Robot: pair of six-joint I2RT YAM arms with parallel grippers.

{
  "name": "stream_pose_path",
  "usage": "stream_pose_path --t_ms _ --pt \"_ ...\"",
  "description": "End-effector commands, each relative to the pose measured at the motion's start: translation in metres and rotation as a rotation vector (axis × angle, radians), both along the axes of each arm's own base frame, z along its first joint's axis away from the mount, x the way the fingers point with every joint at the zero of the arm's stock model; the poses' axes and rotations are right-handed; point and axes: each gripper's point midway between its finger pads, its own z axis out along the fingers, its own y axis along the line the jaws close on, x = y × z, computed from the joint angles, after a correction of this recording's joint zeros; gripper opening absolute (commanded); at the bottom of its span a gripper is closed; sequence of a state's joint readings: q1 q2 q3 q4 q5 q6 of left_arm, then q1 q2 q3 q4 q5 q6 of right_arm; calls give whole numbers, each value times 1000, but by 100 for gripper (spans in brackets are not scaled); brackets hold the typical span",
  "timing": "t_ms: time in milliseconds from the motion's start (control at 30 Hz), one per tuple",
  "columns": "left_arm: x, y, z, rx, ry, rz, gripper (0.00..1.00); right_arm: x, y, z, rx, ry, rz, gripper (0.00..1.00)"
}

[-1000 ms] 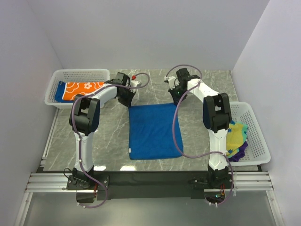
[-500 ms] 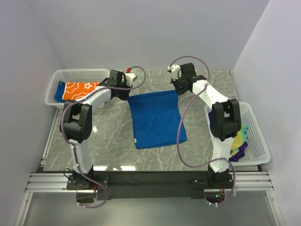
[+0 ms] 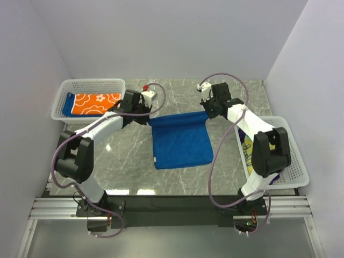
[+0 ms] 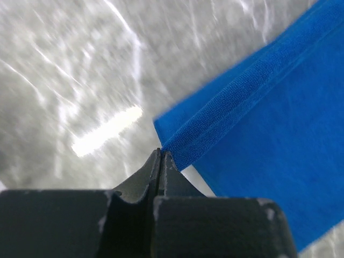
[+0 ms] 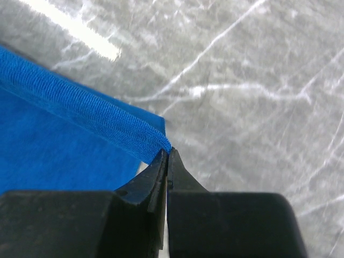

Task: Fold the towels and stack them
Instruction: Fold the towel

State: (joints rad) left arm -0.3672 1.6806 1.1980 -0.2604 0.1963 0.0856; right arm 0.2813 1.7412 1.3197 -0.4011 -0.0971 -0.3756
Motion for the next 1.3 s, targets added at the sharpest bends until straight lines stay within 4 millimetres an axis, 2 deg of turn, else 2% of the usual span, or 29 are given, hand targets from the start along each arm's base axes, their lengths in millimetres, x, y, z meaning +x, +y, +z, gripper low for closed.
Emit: stream_pose_path --t_ms 0,67,100,133,200,233,300,333,633,900,1100,1267 --pt "-19 1 4 -22 23 102 1 -5 -7 24 16 -84 -44 0" --pt "-28 3 10 -23 15 148 1 -13 -9 29 29 -100 -52 0" --pt "-34 5 6 -19 25 166 1 -19 -10 24 29 -90 -56 0" --pt "-38 5 14 -35 10 177 1 -23 -10 29 46 -102 -61 0" --pt "-48 5 12 -50 27 196 1 -32 -11 23 53 -82 -70 0" --pt "-52 2 18 -65 16 191 1 -37 -11 24 67 -73 -80 0" --pt "-62 1 15 -72 35 208 1 -46 -12 16 75 -44 -94 0" --pt "-67 -1 18 -81 33 210 1 -50 -12 18 89 -40 -110 0" --pt "-111 -9 6 -186 164 266 1 -86 -19 7 171 51 -275 0" --pt "-133 -11 6 -241 179 300 1 -119 -17 -6 268 131 -376 0" --pt "-150 -16 -6 -250 219 296 1 -130 -20 -13 277 148 -410 0" --pt "-165 -18 -26 -236 263 307 1 -134 -19 -17 295 161 -427 0"
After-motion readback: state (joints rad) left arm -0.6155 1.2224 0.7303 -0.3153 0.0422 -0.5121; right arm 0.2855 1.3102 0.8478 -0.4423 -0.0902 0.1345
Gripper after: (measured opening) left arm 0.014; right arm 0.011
